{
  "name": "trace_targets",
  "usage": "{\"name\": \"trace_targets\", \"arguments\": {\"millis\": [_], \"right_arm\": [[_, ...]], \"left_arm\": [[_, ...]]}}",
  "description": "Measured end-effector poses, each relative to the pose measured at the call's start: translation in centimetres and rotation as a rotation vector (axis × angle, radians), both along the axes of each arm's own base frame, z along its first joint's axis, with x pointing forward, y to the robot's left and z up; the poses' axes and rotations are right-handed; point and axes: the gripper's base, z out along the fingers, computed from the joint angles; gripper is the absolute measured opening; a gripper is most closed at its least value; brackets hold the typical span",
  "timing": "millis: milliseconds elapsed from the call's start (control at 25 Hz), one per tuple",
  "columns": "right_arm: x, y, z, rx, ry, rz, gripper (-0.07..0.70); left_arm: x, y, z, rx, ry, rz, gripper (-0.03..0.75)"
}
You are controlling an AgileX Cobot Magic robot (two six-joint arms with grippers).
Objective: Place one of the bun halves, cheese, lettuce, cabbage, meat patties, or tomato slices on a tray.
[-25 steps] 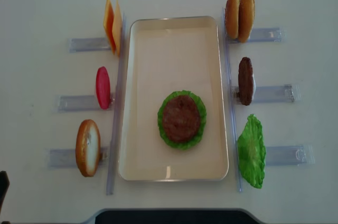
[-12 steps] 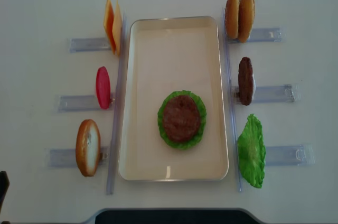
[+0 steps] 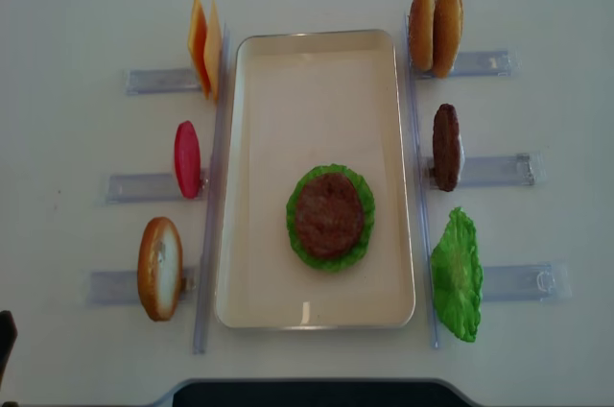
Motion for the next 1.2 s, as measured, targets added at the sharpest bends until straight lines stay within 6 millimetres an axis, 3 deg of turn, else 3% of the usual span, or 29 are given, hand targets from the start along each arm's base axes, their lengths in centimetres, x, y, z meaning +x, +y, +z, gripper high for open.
{"name": "trace_targets", "arguments": {"millis": [200,1200], "right_arm": [[-1.5,0.1,-0.9,-0.006,-0.100,0.000,0.414],[-1.3,0.0,-1.2,-0.030,-0.110,0.078,0.414]], "left_arm": [[0.0,0.0,0.0,0.000,0.000,0.000,0.264],[0.0,0.0,0.0,-0.001,0.000,0.000,0.264]]}}
